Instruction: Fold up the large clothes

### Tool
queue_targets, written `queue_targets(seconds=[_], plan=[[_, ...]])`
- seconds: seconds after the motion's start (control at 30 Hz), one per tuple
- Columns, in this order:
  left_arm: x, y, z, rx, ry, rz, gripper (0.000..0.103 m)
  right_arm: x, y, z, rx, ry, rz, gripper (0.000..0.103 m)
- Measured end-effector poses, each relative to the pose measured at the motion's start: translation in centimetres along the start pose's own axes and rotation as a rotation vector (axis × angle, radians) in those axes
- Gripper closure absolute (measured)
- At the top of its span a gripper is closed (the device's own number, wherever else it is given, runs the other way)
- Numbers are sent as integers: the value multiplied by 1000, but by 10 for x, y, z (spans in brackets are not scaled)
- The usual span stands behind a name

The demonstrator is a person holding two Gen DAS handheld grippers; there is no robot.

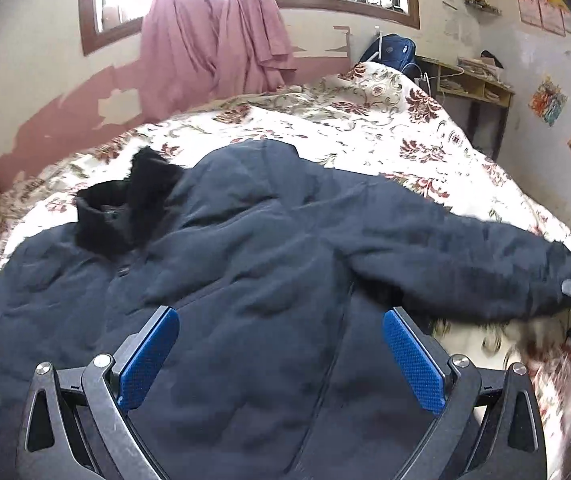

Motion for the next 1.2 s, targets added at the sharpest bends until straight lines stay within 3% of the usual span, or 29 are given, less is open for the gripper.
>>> queue_targets(seconds=[0.1,0.23,0.3,0.37,0.4,0.43,0.5,0.57,0.77,0.9,1.03,1.2], plan=[[-8,7,22,1,5,1,0,-4,7,6,-23,83,73,1],[-13,4,48,63,35,6,0,-8,12,13,-60,108,145,6],[-14,-2,60,111,37,-8,0,-8,13,17,-59,100,148,37],[-11,-7,69,150,29,-25,0,-10,15,21,-68,112,176,51],[-10,-10,73,163,24,-38,0,-10,17,22,-76,106,184,68],[-7,-12,75,170,11,-58,0,-9,16,19,-80,100,184,77],[1,-13,75,175,-19,-106,0,-3,22,18,-100,116,169,90],[10,-11,68,167,-29,-133,0,5,22,2,-144,143,136,95],[53,1,21,114,-16,-138,0,91,31,-50,-337,292,-143,97],[92,8,-10,87,6,-150,0,168,13,-88,-410,415,-374,97],[142,6,-40,55,70,-164,0,254,-44,-128,-435,555,-676,97],[220,-16,-71,55,138,-286,0,332,-156,-165,-367,706,-1079,97]])
Point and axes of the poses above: each gripper's, at about its wrist camera, not at the fingertips, and z roughly the way its jaws point, x to its left, y to its top, the point moved 2 cm from there along z, roughly the way its jaws point, and after that the axes turned 15 degrees about -x, right-handed, at the moved point
